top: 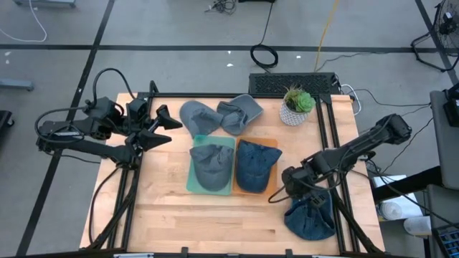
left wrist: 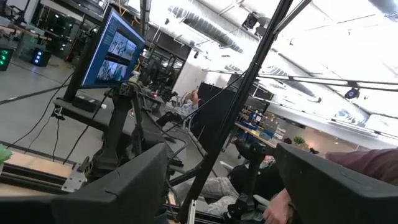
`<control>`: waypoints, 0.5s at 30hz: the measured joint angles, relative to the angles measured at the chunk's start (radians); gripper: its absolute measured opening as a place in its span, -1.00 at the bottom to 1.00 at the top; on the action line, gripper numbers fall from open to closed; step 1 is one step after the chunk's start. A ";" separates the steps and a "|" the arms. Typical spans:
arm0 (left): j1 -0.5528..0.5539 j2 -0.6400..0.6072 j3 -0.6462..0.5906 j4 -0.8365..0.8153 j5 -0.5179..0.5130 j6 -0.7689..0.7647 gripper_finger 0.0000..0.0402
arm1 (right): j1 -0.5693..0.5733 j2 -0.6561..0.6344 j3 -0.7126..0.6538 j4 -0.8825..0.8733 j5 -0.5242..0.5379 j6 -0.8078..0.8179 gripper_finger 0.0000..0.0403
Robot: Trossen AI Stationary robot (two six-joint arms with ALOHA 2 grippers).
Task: Pick & Place hat
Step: Put the blue cap into the orange bin
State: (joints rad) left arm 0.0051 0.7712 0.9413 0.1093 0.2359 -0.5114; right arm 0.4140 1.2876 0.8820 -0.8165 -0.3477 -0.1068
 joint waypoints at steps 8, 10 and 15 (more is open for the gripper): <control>0.000 0.000 0.000 -0.001 -0.001 -0.010 0.54 | -0.022 0.021 -0.103 0.139 -0.022 -0.039 0.67; 0.000 0.000 0.000 -0.001 -0.001 -0.017 0.54 | -0.035 0.037 -0.122 0.171 -0.024 -0.049 0.67; 0.000 0.006 0.000 -0.001 -0.017 -0.024 0.54 | -0.076 0.098 -0.157 0.195 -0.104 -0.108 0.66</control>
State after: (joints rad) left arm 0.0051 0.7768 0.9413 0.1085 0.2191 -0.5357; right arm 0.3380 1.3853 0.7247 -0.6212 -0.4518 -0.2147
